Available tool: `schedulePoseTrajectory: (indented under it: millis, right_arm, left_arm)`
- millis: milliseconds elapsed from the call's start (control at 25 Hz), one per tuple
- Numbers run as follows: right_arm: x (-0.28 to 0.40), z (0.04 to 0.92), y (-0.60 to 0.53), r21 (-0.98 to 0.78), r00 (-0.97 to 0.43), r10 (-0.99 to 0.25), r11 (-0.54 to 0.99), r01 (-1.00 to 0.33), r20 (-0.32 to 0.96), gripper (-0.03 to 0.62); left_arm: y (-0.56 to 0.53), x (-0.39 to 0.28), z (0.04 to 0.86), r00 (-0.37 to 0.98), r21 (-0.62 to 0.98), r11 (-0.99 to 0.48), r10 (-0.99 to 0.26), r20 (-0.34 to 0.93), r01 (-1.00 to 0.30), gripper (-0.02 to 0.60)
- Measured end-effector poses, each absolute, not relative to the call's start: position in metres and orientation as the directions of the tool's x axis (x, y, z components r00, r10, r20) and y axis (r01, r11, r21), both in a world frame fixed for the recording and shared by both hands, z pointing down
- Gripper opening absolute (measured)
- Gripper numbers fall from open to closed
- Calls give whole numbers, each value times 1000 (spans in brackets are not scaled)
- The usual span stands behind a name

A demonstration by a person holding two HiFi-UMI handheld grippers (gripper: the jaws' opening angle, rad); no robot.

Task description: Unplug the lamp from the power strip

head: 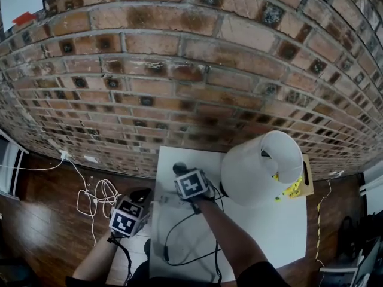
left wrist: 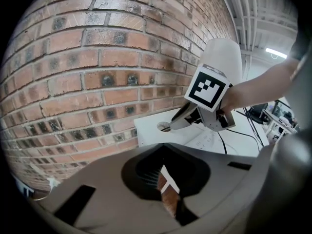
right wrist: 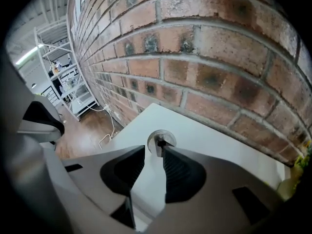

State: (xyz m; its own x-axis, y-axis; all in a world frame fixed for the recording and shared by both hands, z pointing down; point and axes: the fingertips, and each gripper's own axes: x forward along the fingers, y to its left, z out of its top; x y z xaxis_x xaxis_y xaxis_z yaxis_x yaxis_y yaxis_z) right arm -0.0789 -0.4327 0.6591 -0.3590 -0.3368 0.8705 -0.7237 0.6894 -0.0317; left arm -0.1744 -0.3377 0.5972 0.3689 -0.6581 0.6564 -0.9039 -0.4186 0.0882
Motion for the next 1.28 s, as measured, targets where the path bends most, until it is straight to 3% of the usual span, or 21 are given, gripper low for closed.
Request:
schedulePoseTrajectory:
  millis: [320, 480, 760, 1280]
  right_arm:
    - [-89, 621, -432, -52, -463, -406, 705, -707, 788, 129]
    - [-95, 608, -421, -177, -542, -393, 665, -726, 743, 127]
    - [-107, 580, -405, -230, -614, -391, 684, -692, 686, 95]
    - [-119, 527, -384, -232, -695, -402, 742, -628, 596, 75]
  left_arm:
    - [-342, -165, 583, 388, 97, -431, -664, 639, -897, 8]
    - [-342, -165, 577, 371, 57, -438, -676, 637, -897, 8]
    - [-331, -159, 558, 381, 59, -444, -686, 620, -894, 8]
    - [-314, -154, 529, 368, 20, -441, -722, 586, -897, 8]
